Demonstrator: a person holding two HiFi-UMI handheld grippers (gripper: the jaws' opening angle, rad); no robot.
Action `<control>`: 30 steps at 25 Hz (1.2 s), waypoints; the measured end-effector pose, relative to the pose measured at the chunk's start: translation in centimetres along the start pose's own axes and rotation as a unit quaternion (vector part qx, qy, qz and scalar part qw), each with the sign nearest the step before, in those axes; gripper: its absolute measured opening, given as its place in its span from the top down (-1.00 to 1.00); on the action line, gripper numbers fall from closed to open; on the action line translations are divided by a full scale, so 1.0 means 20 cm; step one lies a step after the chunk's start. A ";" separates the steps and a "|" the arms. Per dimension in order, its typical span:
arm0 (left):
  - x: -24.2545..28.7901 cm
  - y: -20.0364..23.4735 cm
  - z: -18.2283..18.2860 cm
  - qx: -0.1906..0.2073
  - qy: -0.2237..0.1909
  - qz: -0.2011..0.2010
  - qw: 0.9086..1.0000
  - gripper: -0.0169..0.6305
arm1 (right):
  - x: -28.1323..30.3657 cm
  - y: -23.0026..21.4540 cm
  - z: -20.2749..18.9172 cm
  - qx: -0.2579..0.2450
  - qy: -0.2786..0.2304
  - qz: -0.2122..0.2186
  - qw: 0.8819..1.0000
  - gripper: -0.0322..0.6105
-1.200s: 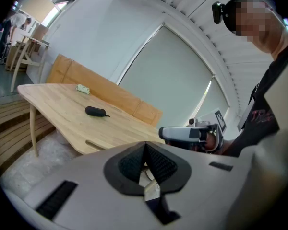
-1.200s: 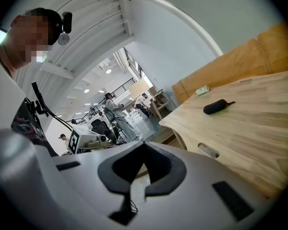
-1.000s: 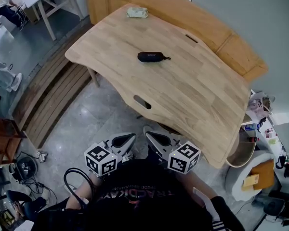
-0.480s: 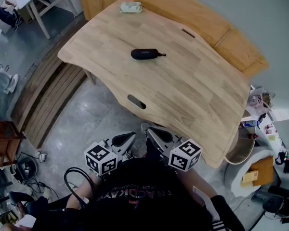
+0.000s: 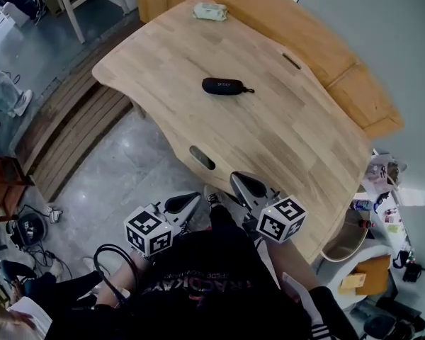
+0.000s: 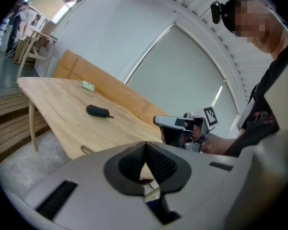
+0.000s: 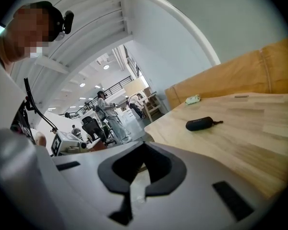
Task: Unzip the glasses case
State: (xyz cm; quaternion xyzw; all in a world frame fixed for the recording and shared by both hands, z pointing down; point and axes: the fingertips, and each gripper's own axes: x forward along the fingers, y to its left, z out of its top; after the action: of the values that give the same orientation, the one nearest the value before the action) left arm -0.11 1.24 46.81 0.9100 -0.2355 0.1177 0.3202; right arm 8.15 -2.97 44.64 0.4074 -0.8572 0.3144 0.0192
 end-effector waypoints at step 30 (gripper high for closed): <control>0.01 0.27 0.05 -0.070 -0.003 0.189 0.980 0.91 | 0.97 -1.24 0.31 -0.332 0.232 -0.015 0.914 0.10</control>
State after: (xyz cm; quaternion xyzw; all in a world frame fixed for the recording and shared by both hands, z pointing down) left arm -2.56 -3.18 48.94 0.8249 -0.4114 0.1569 0.3544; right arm 14.16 -31.37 58.35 0.3062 -0.8774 0.0968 0.3564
